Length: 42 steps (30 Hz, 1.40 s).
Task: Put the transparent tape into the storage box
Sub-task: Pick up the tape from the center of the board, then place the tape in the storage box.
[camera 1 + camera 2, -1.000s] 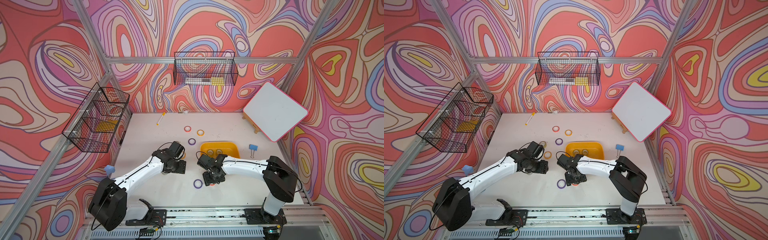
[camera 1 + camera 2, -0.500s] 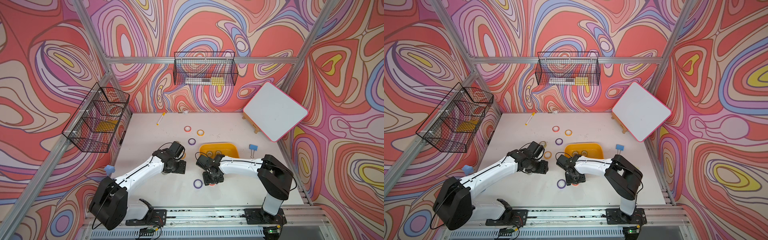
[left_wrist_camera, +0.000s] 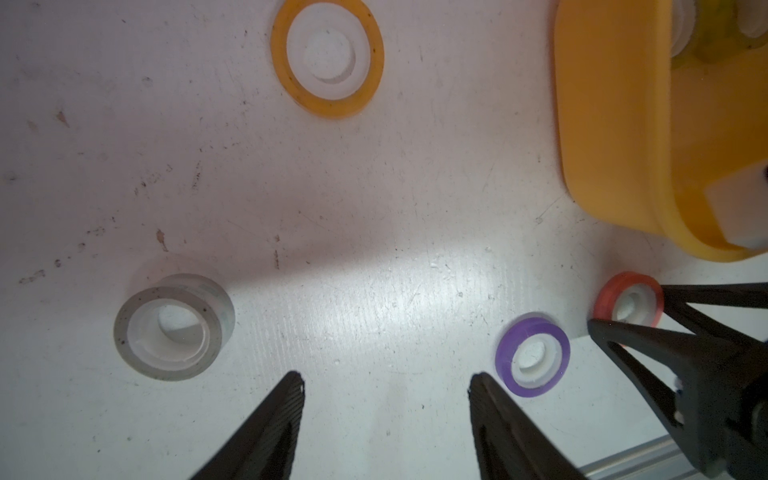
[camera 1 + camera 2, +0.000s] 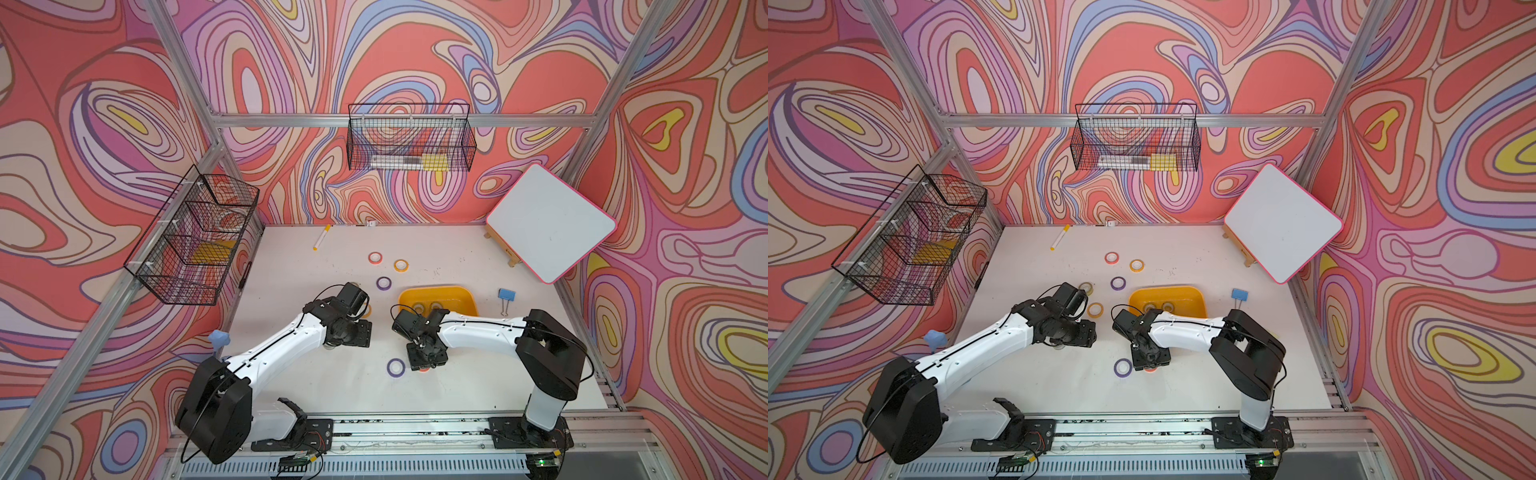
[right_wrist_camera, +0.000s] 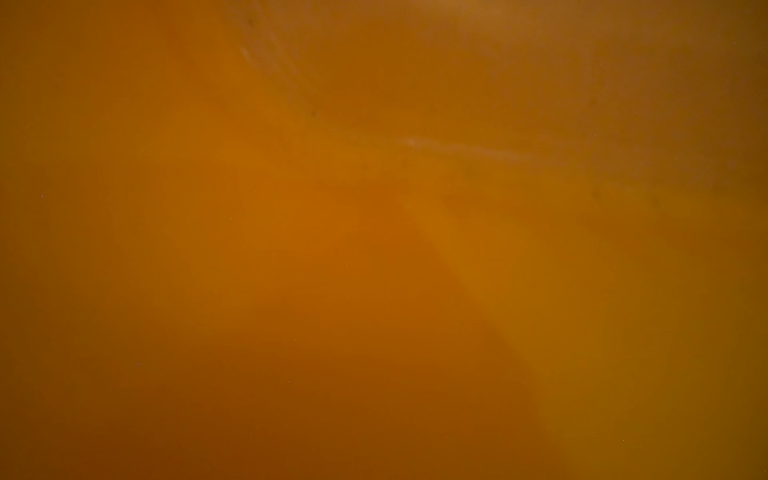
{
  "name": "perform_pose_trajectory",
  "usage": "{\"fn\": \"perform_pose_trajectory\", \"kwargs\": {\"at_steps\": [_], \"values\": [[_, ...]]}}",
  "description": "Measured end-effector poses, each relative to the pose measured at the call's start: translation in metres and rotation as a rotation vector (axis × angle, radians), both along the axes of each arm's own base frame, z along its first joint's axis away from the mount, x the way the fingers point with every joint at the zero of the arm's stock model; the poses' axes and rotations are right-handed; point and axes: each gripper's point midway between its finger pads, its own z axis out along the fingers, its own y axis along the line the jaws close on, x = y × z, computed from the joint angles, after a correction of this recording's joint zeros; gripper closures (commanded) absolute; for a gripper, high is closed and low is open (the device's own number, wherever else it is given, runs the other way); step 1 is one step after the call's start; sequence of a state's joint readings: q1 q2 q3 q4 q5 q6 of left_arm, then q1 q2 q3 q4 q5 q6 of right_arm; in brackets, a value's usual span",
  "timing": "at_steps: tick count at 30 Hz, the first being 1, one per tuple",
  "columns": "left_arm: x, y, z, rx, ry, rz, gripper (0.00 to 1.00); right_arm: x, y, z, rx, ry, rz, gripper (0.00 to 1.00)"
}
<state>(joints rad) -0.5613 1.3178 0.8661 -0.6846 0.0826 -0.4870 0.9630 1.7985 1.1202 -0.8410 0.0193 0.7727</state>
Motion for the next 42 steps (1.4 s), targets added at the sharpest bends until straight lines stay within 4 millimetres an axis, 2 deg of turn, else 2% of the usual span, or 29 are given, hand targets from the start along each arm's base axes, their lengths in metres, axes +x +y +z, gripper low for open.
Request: {"fn": "perform_pose_trajectory", "kwargs": {"at_steps": [7,14,18,22,28,34,38,42], "values": [[0.0,0.0,0.0,0.002,-0.003,0.001,0.32,-0.003,0.001,0.028,0.04,-0.029,0.007,0.5],[0.001,0.001,0.0,0.005,-0.005,0.002,0.32,-0.003,0.01,0.079,0.114,-0.086,0.025,0.49],[0.001,0.001,0.0,0.006,-0.005,0.003,0.32,0.008,0.015,0.108,0.146,-0.125,0.031,0.49],[0.001,0.002,0.0,0.009,-0.007,0.005,0.32,0.028,0.008,0.121,0.16,-0.144,0.015,0.48],[0.007,0.001,0.005,0.006,-0.016,0.011,0.32,0.071,-0.028,0.123,0.148,-0.15,-0.063,0.48],[0.02,-0.007,0.014,-0.004,-0.033,0.012,0.32,0.108,-0.07,0.11,0.119,-0.134,-0.142,0.47],[0.031,-0.014,0.017,-0.008,-0.035,0.013,0.32,0.121,-0.09,0.094,0.081,-0.102,-0.157,0.47],[0.037,-0.015,0.014,-0.004,-0.022,0.013,0.32,0.131,-0.1,0.078,0.049,-0.066,-0.152,0.48]]}}
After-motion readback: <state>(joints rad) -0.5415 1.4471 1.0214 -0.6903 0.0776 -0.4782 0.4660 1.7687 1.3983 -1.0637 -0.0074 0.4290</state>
